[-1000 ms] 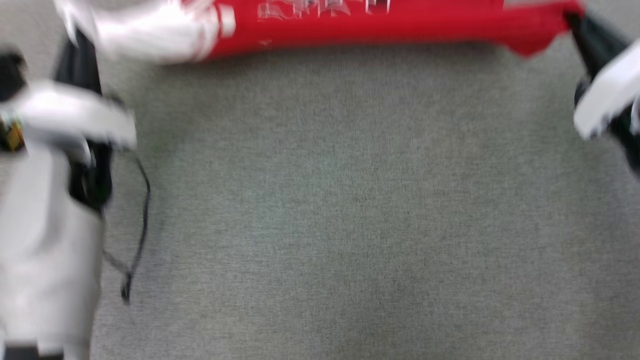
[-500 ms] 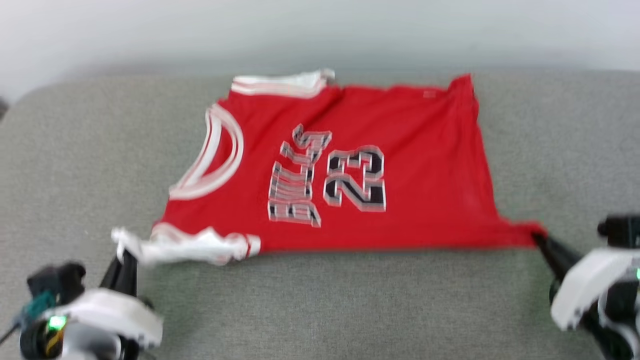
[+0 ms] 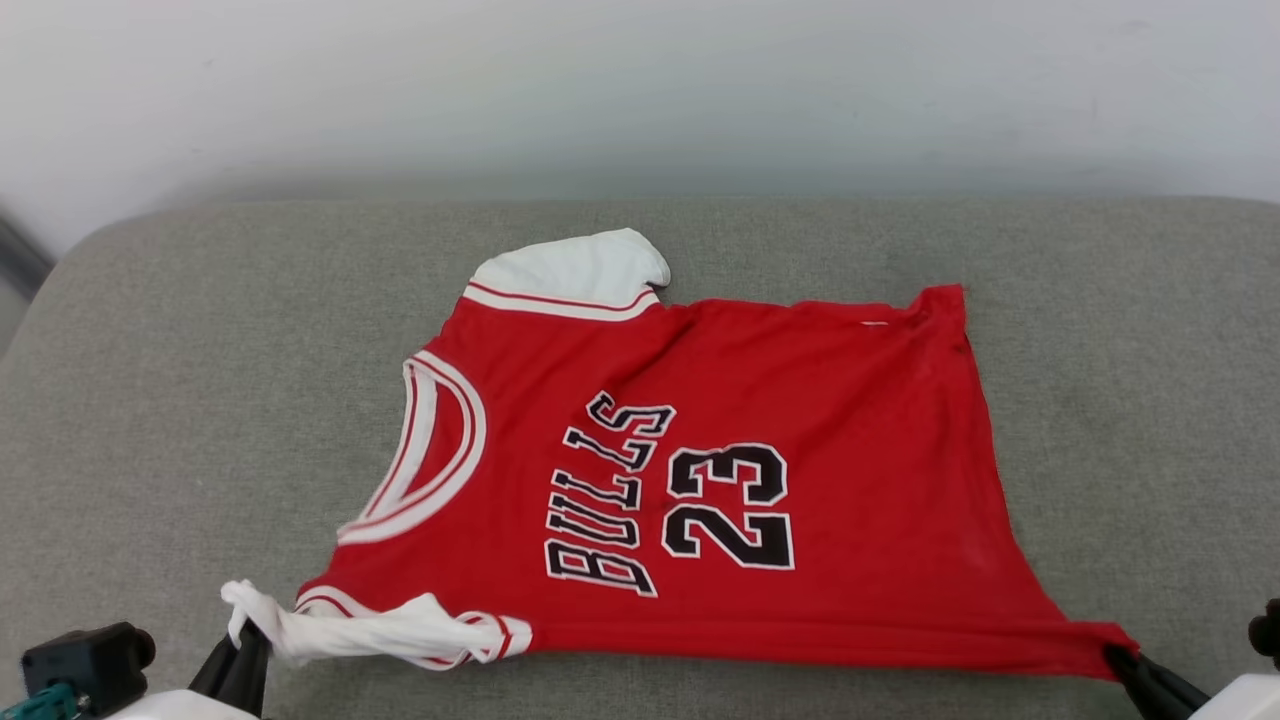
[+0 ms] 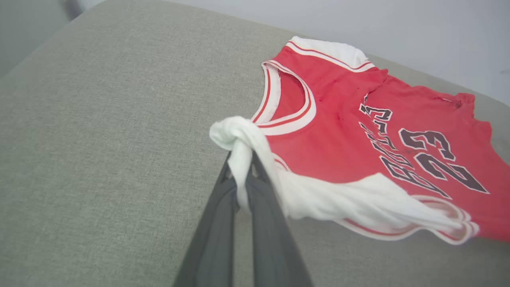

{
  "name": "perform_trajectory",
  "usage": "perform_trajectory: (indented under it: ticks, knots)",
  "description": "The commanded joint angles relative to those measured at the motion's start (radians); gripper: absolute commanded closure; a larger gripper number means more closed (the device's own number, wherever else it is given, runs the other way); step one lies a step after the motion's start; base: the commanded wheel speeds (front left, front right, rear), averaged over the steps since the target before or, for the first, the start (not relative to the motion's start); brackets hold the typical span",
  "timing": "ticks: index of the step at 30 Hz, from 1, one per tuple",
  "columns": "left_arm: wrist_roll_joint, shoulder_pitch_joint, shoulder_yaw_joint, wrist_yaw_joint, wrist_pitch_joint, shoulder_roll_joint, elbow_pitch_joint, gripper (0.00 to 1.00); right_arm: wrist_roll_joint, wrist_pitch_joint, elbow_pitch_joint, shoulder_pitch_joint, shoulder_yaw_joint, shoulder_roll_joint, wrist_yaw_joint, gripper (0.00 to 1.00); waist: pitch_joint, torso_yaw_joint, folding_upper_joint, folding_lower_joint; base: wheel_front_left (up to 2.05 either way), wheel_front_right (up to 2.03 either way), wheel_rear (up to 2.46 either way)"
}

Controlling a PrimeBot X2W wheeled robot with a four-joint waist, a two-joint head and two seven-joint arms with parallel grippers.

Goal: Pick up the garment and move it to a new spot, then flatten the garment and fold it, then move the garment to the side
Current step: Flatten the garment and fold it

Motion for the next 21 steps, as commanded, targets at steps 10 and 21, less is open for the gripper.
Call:
perform_trajectory:
  ticks: [10,21]
  knots:
    - [-0.022,-0.158,-0.014,-0.021,0.016,-0.003,0.006,1.0,-0.068,0.056,-0.024,-0.154,-0.015,0.031,-0.002,1.0,0.063,-0.012,-0.0001,0.0003,0.0,0.0,0.0]
    - [-0.03,-0.401,-0.075,-0.111,-0.058,-0.064,0.259,1.0,-0.054,-0.022,0.232,-0.402,0.097,-0.014,-0.002,1.0,0.159,-0.013,-0.0001,0.0003,0.0,0.0,0.0]
